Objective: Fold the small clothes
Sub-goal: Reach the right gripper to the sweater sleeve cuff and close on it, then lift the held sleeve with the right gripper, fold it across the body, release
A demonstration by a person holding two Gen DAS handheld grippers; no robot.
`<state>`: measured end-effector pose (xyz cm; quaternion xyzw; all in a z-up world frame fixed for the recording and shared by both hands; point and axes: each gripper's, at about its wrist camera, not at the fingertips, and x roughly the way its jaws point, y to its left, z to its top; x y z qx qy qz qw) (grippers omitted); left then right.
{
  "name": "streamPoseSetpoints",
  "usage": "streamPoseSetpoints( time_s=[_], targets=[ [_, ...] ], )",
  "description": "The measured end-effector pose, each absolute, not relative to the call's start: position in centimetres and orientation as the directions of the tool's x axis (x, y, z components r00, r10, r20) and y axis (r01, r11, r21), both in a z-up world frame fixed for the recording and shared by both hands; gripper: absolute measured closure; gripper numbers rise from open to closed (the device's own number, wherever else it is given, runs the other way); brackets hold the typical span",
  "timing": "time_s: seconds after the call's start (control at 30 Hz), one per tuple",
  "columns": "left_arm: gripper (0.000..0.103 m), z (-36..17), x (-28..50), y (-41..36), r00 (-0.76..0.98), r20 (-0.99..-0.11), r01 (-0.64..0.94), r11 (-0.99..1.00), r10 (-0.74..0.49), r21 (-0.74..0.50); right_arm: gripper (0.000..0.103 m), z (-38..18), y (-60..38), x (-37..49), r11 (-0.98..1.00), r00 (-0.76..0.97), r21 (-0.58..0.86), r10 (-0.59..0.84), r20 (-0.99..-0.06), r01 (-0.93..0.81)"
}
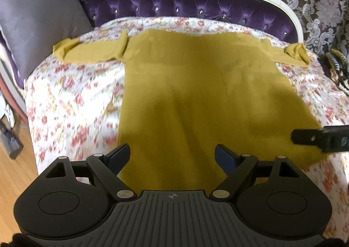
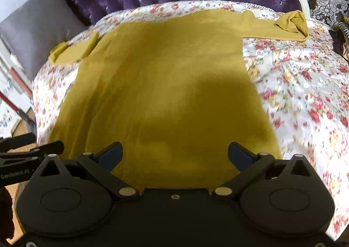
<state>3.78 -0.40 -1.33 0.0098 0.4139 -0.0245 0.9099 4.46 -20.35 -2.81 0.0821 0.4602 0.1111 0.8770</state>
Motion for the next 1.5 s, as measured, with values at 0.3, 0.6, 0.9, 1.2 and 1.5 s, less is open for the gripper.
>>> streamPoseSetpoints(
  time_s=[0.3,0.6,0.9,1.2,1.5],
  targets=[
    [0.018,-0.8,10.0,-1.0,0.714,-0.698,0.085,0.996,-0.053,0.011,0.001,-2.3,-25.3,12.0,0.972,0.58,0.219,0.23,-0.781,-0.091],
    [0.018,-1.5,17.3,-2.7,0.744,-0.667,0.092,0.995,-0.037,0.048,0.012,-2.7,-30.5,20.1,0.998,0.709,-0.054,-0.053,-0.703,0.02],
    [0.018,-4.1,24.3,-3.3,0.739,-0.673,0.065,0.996,-0.009,0.059,0.037,-5.1,-34.9,27.8,0.983,0.722,-0.172,-0.164,-0.672,0.063],
    [0.017,-8.3,27.0,-3.1,0.679,-0.734,0.051,0.996,0.022,0.076,0.051,-8.6,-35.1,34.2,0.974,0.709,-0.228,-0.162,-0.686,0.002],
    [0.014,-9.0,26.6,-2.7,0.697,-0.717,0.049,0.998,-0.001,0.046,0.096,-10.6,-37.4,37.1,0.985,0.645,-0.171,-0.145,-0.75,0.022]
  ],
)
